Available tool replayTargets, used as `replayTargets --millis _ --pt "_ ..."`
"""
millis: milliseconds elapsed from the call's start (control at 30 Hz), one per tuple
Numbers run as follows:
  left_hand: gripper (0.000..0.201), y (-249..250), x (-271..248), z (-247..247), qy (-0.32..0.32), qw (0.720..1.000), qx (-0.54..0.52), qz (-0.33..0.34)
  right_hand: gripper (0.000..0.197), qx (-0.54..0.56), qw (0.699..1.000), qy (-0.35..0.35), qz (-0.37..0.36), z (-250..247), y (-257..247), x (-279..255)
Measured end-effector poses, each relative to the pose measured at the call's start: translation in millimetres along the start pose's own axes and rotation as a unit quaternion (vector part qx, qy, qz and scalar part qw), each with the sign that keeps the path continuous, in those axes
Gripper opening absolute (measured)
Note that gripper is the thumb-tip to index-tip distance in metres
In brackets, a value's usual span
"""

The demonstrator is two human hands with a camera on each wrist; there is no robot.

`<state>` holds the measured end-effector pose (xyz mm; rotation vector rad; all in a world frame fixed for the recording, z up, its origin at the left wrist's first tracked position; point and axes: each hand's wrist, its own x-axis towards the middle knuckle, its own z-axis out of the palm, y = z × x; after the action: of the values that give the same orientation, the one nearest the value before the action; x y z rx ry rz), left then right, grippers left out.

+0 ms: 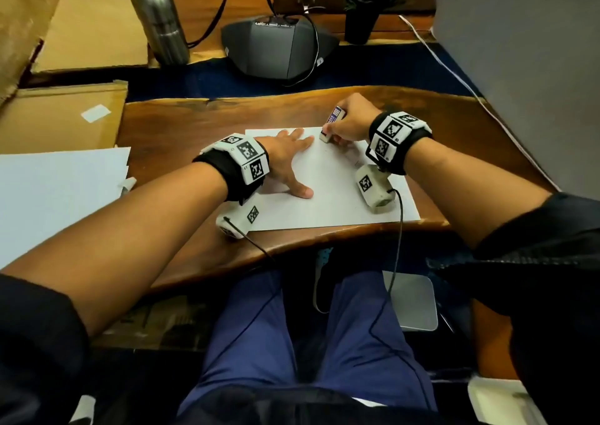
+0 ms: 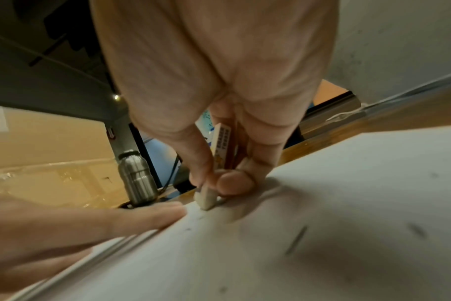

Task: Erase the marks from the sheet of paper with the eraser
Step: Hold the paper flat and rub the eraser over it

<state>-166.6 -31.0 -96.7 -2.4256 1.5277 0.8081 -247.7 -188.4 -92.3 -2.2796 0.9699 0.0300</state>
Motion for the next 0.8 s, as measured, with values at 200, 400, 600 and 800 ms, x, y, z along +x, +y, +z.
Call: replayTargets --millis 200,400,600,800 --pt "0.127 1 4 1 -0.012 1.000 0.020 -0.012 0.020 -0.031 0.997 -0.054 -0.034 -7 4 -2" --pt "0.128 1 5 2 -0.016 0.999 0.026 -0.019 0.022 -0.061 0.994 -0.073 -0.057 -3 4 -4" --pt "0.129 3 3 0 -0.024 0.999 0.038 -0.023 0.024 -0.006 1.000 -0.016 -0.024 -11 7 1" --pt "0.127 3 1 1 -0.015 0.998 0.054 -0.018 0.020 -0.024 0.996 -0.074 -0.049 -7 7 -8"
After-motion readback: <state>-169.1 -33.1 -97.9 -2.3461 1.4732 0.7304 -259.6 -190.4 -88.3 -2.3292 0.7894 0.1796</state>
